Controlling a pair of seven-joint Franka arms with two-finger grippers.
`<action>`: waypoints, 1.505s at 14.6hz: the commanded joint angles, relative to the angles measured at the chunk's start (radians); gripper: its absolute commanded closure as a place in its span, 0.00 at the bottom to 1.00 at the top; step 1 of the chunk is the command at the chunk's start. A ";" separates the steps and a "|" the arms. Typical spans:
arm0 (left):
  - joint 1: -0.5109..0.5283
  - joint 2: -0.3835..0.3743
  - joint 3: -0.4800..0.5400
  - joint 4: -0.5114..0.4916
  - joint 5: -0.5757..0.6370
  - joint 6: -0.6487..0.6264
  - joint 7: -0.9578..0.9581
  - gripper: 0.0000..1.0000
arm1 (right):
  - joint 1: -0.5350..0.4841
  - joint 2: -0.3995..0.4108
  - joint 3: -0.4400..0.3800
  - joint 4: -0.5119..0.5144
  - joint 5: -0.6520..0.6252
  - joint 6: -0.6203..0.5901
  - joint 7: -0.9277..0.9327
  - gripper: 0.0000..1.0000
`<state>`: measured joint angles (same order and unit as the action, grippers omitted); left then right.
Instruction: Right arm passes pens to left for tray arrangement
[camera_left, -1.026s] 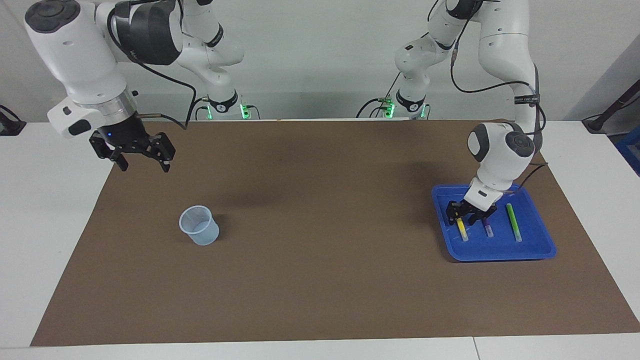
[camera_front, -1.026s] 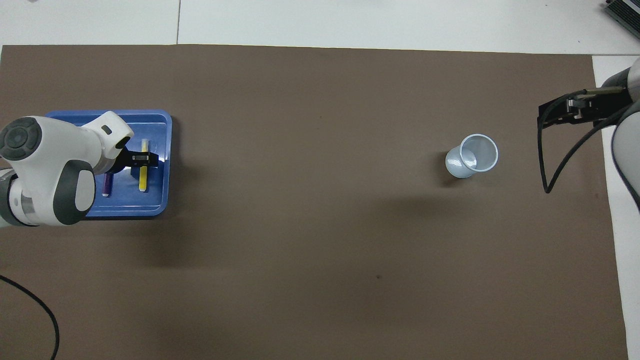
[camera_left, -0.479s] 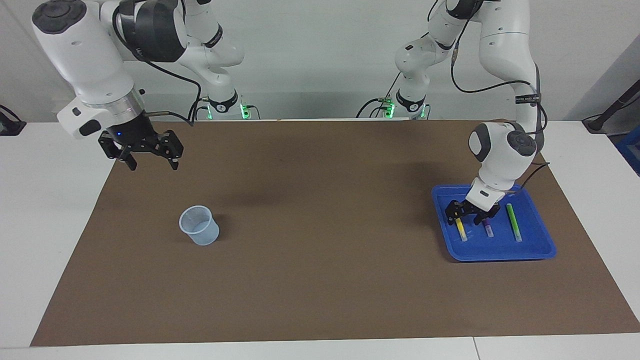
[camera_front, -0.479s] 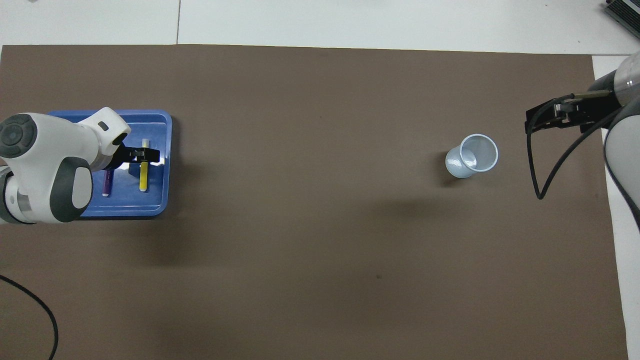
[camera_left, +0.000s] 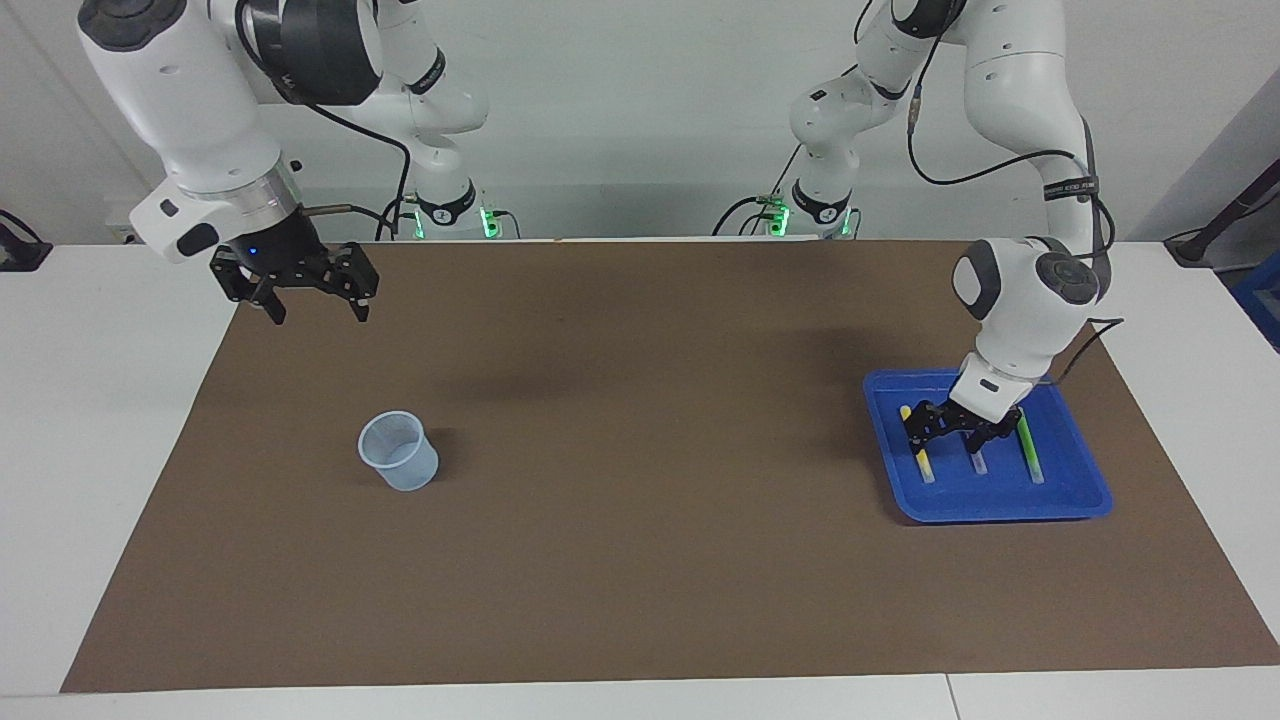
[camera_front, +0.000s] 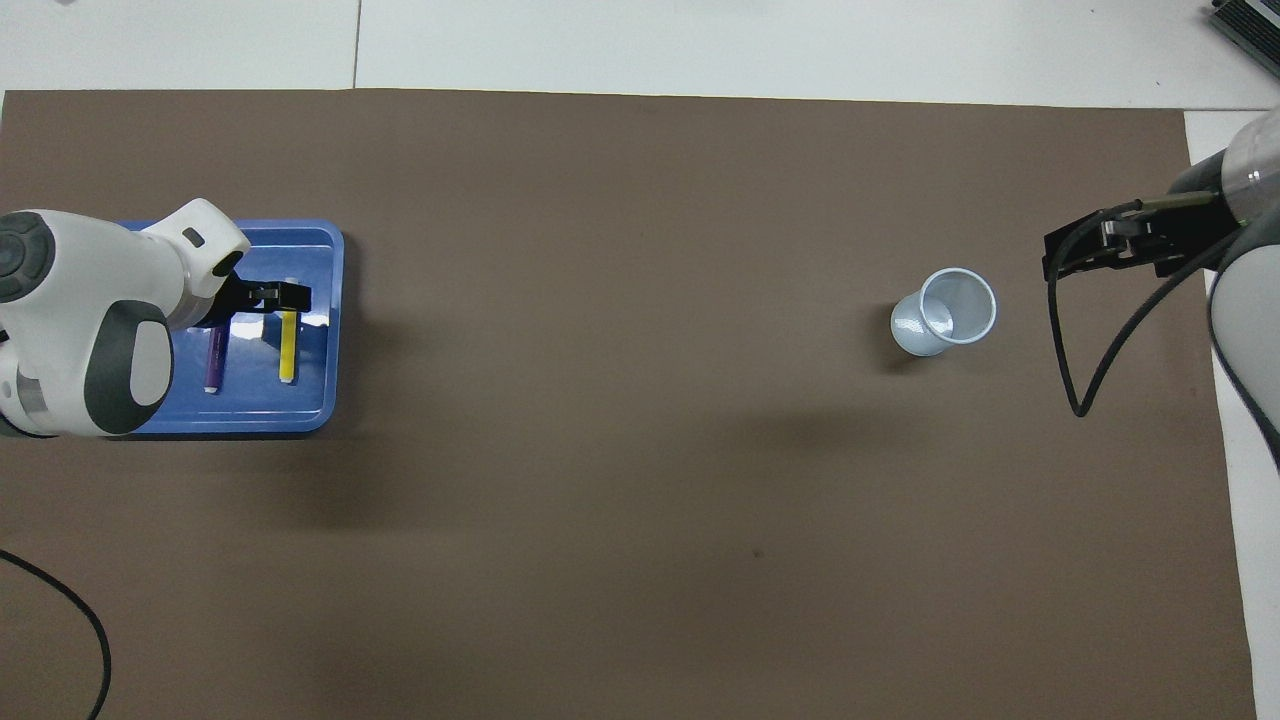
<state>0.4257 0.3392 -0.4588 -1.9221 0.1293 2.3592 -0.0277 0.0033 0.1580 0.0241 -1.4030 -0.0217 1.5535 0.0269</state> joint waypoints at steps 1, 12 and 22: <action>-0.008 -0.003 0.003 0.053 0.013 -0.070 -0.008 0.02 | -0.028 -0.028 -0.001 -0.034 0.015 0.004 -0.009 0.00; -0.064 0.009 0.003 0.300 0.085 -0.393 -0.009 0.02 | -0.019 -0.032 0.003 -0.036 0.016 0.000 -0.010 0.00; -0.082 -0.126 -0.008 0.311 0.078 -0.635 -0.008 0.00 | -0.019 -0.032 0.003 -0.036 0.016 -0.001 -0.010 0.00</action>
<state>0.3444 0.2408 -0.4752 -1.5803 0.1924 1.7337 -0.0305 -0.0060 0.1520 0.0235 -1.4098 -0.0207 1.5535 0.0269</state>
